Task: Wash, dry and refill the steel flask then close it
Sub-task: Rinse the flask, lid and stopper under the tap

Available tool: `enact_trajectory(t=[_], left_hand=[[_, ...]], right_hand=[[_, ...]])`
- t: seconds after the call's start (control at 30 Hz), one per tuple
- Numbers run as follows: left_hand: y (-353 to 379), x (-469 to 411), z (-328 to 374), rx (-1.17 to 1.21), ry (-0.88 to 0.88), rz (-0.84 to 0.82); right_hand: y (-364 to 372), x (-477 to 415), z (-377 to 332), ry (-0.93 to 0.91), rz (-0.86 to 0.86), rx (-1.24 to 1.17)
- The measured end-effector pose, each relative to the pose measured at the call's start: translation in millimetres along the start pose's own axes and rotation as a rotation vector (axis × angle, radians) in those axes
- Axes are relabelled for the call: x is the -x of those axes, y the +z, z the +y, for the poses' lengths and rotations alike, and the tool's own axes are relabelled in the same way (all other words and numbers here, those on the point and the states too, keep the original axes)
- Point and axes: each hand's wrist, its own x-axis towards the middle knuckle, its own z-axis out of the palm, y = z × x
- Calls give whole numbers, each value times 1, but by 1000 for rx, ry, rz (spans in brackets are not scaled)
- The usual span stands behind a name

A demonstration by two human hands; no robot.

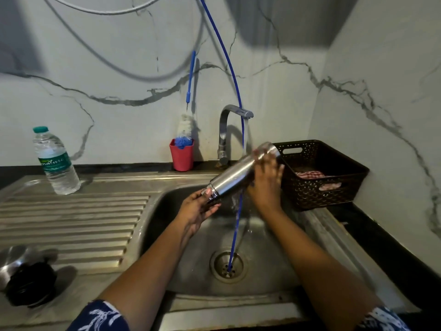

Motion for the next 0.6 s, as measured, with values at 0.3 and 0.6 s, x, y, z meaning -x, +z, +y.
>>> enact_trajectory(t=[0.3,0.6], left_hand=[[-26,9,-2,-21,-190,-141],[10,28,3,-648,51,-297]], right_hand=[[-34,-30,-6,862,-156,-1249],[-75,-54,-46,424,-352,-703]])
